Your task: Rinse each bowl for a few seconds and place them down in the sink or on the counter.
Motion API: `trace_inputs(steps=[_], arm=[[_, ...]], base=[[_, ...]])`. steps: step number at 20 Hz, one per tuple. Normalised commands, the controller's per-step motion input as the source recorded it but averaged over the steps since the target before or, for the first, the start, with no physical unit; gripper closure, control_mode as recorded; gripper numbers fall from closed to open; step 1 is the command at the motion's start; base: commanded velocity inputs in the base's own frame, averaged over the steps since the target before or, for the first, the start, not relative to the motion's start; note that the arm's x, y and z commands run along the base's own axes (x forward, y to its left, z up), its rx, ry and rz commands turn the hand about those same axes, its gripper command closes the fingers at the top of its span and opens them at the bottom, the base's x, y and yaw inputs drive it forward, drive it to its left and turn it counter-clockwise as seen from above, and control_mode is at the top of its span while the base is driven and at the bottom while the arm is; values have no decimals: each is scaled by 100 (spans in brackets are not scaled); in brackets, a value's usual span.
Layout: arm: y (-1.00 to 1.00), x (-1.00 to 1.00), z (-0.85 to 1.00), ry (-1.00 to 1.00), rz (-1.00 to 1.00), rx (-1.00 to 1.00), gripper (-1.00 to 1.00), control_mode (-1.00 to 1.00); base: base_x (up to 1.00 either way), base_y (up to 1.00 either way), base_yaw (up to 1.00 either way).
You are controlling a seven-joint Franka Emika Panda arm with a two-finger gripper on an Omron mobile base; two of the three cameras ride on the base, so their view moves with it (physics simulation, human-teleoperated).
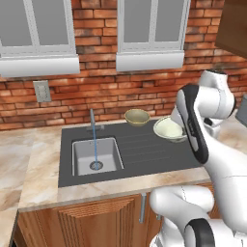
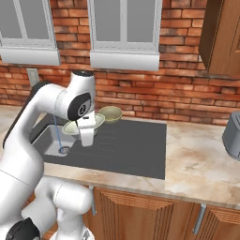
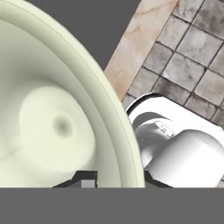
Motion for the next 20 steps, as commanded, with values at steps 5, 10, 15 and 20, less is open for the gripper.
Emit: trace_inputs(steps=[5,10,15,20], arm=[[40,0,-1,1,10,5,100,-100],[42,0,-6,0,1,4,100,-100],[36,1,-16,0,0,6,100,-100],[33,9,-15,0,0,6,100,-100]], base=[[0,0,0],[0,0,0],[0,0,0],[0,0,0]])
